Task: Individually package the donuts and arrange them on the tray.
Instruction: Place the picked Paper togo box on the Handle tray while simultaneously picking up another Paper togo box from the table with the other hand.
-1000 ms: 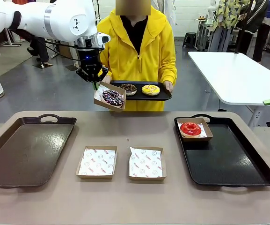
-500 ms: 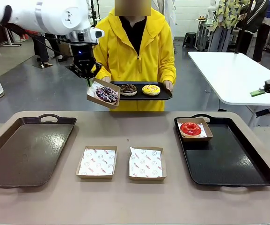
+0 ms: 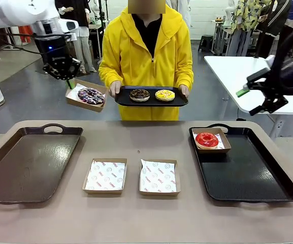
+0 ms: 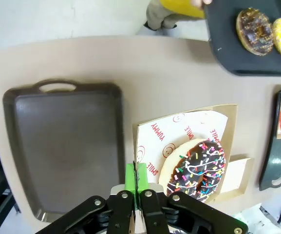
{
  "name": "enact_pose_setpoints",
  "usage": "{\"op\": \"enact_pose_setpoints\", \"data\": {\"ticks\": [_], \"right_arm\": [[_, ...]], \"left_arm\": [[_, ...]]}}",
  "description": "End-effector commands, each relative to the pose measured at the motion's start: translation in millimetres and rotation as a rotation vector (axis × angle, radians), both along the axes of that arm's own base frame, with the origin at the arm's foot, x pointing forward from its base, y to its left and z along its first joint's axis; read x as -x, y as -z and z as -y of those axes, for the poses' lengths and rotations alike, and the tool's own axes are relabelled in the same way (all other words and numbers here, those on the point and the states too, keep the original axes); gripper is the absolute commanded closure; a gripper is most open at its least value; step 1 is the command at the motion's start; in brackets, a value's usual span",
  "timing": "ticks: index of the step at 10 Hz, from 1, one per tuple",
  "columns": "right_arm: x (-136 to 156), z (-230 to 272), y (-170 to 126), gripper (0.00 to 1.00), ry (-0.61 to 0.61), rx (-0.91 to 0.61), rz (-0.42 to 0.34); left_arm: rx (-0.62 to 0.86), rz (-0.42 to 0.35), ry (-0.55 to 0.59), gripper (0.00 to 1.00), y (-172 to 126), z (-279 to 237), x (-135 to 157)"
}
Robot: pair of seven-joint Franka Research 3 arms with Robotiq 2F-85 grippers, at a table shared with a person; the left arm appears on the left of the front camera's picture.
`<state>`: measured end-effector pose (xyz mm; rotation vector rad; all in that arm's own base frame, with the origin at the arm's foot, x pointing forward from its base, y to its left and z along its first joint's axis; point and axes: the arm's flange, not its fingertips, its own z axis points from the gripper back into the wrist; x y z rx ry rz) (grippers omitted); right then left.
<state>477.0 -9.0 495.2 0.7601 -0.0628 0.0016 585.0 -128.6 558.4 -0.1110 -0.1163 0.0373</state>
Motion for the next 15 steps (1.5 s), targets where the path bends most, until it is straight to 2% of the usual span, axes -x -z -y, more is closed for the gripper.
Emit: {"op": "enact_pose_setpoints", "data": {"ticks": [1, 4, 6, 7, 9, 10, 15], "right_arm": [[5, -49, 8, 0.00, -0.021, 0.127, -0.044], [2, -111, 29, 0.00, -0.042, 0.230, -0.070], [3, -124, 41, 0.00, -0.061, 0.225, -0.094], [4, -114, 40, 0.00, -0.065, 0.195, -0.103], [4, -127, 36, 0.00, -0.082, 0.205, -0.079], [4, -127, 36, 0.00, -0.082, 0.205, -0.079], [4, -127, 36, 0.00, -0.082, 0.205, -0.079]], "left_arm": [[-0.007, -0.012, 0.026, 0.99, 15, -25, 17], [-0.048, -0.020, 0.028, 0.99, 36, -67, 21], [-0.060, -0.023, 0.062, 0.99, 36, -38, 14], [-0.080, -0.028, 0.060, 0.99, 31, -15, 6], [-0.122, -0.015, 0.068, 0.99, 19, 52, -3], [-0.058, -0.036, 0.073, 0.99, 33, -9, 13], [-0.058, -0.036, 0.073, 0.99, 33, -9, 13]]}}
